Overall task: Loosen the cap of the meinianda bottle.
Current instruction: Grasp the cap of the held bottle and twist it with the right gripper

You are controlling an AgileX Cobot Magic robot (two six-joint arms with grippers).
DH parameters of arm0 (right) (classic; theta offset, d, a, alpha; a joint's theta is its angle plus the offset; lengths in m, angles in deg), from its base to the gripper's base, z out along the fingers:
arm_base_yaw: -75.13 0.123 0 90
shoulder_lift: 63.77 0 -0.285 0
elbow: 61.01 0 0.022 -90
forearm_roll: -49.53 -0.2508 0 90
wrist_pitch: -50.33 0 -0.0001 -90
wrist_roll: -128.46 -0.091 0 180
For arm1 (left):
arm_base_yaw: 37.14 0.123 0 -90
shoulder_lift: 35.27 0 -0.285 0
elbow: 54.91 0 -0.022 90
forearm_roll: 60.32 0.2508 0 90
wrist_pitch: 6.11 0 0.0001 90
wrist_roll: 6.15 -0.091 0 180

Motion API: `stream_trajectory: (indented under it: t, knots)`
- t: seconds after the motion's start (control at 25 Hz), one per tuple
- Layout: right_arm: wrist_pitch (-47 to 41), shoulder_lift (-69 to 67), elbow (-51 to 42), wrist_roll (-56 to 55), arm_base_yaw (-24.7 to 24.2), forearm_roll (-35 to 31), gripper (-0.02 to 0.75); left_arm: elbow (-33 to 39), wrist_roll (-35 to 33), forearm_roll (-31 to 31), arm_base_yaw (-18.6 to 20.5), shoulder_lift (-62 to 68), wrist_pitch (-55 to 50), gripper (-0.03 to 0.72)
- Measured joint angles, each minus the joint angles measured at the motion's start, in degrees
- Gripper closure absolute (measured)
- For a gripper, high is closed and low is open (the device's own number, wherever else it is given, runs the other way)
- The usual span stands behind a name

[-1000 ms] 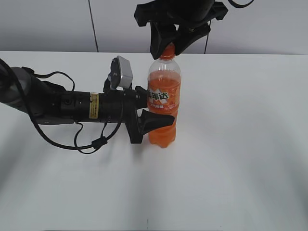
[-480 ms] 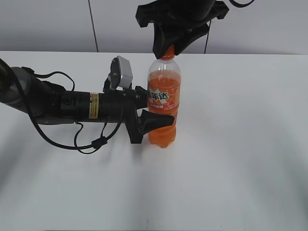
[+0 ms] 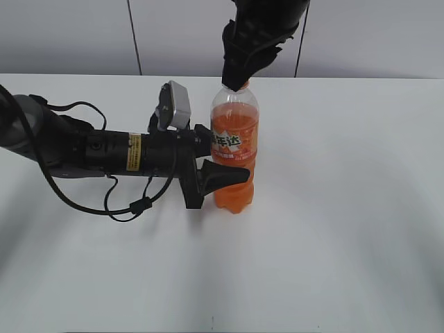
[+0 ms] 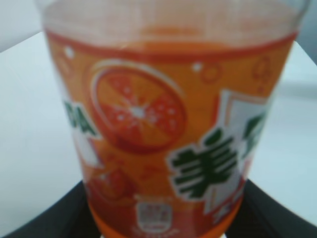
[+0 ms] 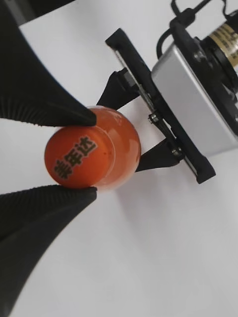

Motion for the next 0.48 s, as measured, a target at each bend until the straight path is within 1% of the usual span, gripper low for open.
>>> stream_trajectory:
  t: [0.48]
  knots:
    - [-0.6, 0.0, 0.3, 47.7, 0.0, 0.6, 0.462, -0.1, -0.2, 0.5, 0.0, 0.0, -0.1, 0.281]
